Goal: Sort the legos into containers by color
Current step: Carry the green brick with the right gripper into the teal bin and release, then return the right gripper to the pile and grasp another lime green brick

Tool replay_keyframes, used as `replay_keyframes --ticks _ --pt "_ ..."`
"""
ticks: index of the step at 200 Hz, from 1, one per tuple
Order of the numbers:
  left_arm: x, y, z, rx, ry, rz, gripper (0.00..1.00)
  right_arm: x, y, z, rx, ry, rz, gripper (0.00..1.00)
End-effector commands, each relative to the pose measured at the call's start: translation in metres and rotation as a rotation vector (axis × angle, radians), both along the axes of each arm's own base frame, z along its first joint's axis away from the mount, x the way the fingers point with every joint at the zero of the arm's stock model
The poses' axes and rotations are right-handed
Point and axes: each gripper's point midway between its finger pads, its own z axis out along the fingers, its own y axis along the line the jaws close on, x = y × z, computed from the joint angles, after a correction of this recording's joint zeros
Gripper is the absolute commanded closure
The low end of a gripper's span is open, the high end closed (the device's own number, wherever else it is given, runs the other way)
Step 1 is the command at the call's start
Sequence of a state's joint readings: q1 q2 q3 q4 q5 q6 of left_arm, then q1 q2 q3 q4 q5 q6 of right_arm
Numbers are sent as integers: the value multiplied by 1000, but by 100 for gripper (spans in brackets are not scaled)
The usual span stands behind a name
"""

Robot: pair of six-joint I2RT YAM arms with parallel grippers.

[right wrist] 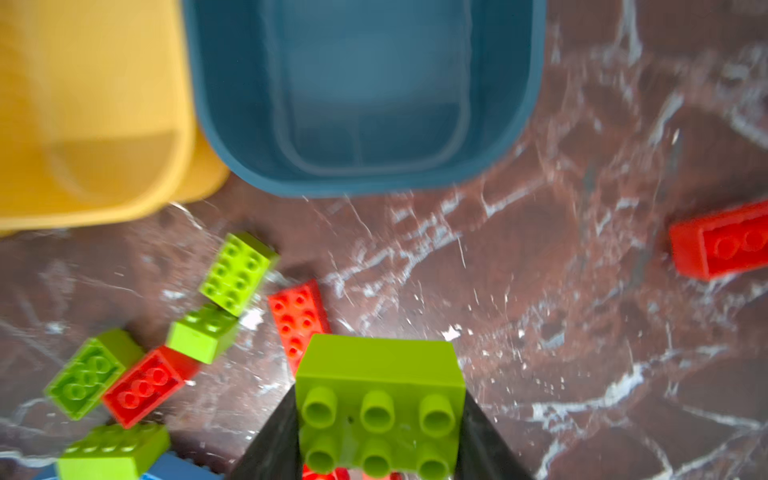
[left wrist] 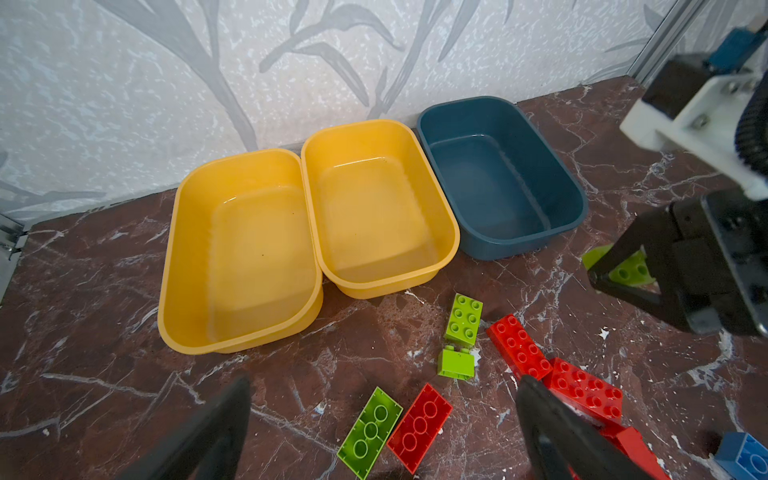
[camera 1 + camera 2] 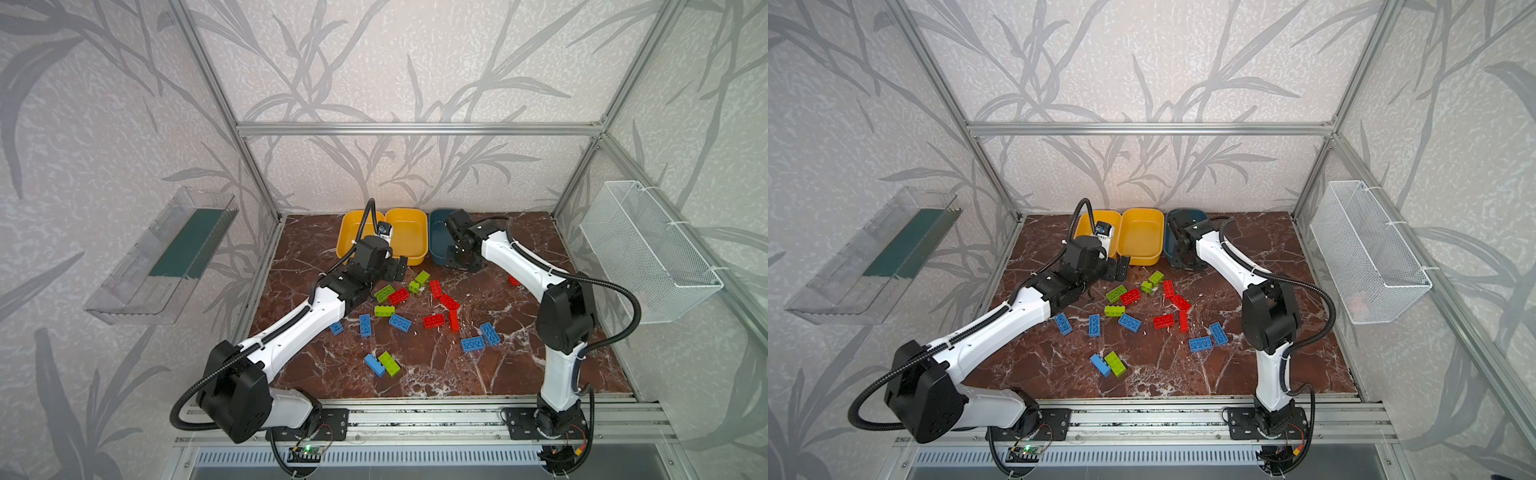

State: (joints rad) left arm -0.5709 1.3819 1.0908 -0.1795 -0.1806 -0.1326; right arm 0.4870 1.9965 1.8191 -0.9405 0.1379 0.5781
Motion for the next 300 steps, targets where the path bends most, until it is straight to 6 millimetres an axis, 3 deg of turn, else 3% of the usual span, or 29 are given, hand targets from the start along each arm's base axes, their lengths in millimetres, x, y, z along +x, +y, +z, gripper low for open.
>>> replay_keyframes --ticks 1,50,67,117,130,141,150,192,213,234,268,300 --pt "9 -2 13 -13 -20 8 1 24 -2 -2 -34 -9 18 60" --pt "16 -1 19 35 11 14 1 81 -4 -12 -48 -32 1 60" --pt "16 0 19 45 19 14 1 99 -7 -24 -63 -28 3 60" --pt "21 7 16 84 52 36 1 136 -12 -50 -42 -51 11 57" --pt "21 8 14 85 57 37 1 142 -13 -55 -33 -64 17 51" --pt "22 10 14 85 60 41 1 147 -13 -57 -21 -78 20 31" --pt "22 11 12 87 63 43 1 150 -10 -54 -6 -92 33 22" --pt "20 16 19 85 34 46 2 163 3 -13 47 -205 102 15" --pt "13 23 26 66 -10 59 2 155 7 10 58 -216 120 14" --pt "2 30 25 44 -32 74 1 130 15 24 45 -177 151 14" --pt "-16 39 13 -4 -15 94 2 67 40 17 2 -46 174 14" --pt "-28 46 13 -43 -31 108 2 8 81 5 30 -21 200 13"
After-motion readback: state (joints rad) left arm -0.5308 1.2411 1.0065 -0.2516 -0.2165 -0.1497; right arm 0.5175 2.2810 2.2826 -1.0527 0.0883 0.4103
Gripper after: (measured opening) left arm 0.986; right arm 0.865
